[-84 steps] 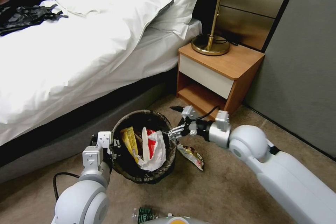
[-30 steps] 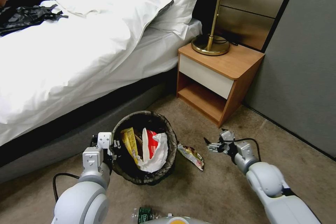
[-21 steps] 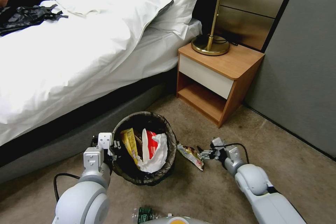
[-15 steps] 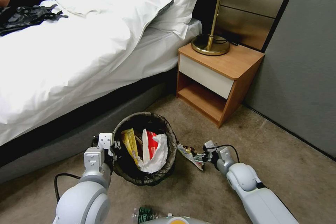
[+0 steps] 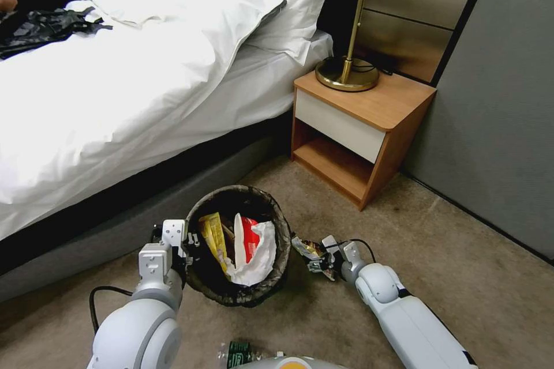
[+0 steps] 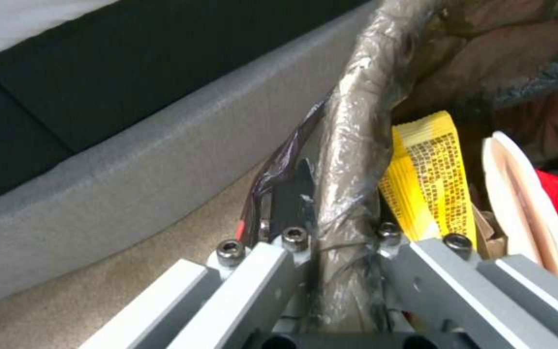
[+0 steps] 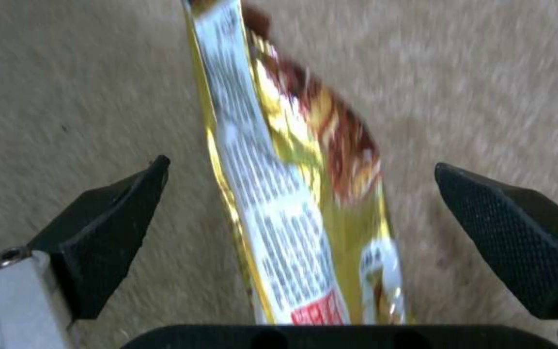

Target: Pick up the trash bin, then pick up the garbage from the floor and place it into the trash bin.

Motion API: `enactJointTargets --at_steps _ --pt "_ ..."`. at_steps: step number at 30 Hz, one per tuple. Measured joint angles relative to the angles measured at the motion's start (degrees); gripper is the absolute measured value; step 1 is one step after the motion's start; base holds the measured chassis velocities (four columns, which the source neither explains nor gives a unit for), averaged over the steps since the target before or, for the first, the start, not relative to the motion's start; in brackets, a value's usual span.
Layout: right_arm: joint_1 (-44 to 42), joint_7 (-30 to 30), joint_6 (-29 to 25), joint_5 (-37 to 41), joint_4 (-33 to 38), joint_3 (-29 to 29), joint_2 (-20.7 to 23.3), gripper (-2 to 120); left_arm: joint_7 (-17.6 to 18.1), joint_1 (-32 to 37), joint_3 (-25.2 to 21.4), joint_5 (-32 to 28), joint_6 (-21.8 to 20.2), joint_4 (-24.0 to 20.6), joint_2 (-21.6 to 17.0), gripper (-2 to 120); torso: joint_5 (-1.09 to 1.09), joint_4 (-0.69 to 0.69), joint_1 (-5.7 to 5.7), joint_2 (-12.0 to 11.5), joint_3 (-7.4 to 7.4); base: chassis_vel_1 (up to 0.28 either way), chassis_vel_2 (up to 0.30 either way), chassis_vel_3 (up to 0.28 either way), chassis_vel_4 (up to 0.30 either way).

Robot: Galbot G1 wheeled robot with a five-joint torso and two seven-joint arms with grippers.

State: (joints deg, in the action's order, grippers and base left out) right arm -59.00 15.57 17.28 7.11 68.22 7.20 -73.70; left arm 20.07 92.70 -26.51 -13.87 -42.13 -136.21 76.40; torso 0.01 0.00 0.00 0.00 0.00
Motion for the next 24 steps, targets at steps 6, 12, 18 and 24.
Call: enactJointTargets --at_steps 6,12,18,24 --pt "-1.05 0.31 -0.32 -0.11 -0.84 1.18 0.18 100 -0.01 -0.10 -0.23 -0.05 0.00 0.11 -0.17 0 -0.01 0.00 0.00 0.00 0.00 0.000 0.000 0.000 0.000" --pt "-3.28 0.46 -0.22 -0.18 1.18 1.99 0.71 91 -0.03 -0.39 0.03 -0.04 0.00 0.46 0.02 0 -0.01 0.00 0.00 0.00 0.00 0.000 0.000 0.000 0.000" --pt "-6.32 1.39 0.53 -0.61 7.10 2.15 2.03 65 -0.07 -0.61 0.26 0.02 0.00 0.91 0.00 0 -0.01 -0.01 0.00 0.00 0.00 0.000 0.000 0.000 0.000" --pt "-6.52 1.93 0.58 -1.08 8.32 1.53 1.92 45 -0.10 -0.64 0.38 0.04 0.00 0.95 -0.06 0 -0.02 0.00 0.00 0.00 0.00 0.000 0.000 0.000 0.000"
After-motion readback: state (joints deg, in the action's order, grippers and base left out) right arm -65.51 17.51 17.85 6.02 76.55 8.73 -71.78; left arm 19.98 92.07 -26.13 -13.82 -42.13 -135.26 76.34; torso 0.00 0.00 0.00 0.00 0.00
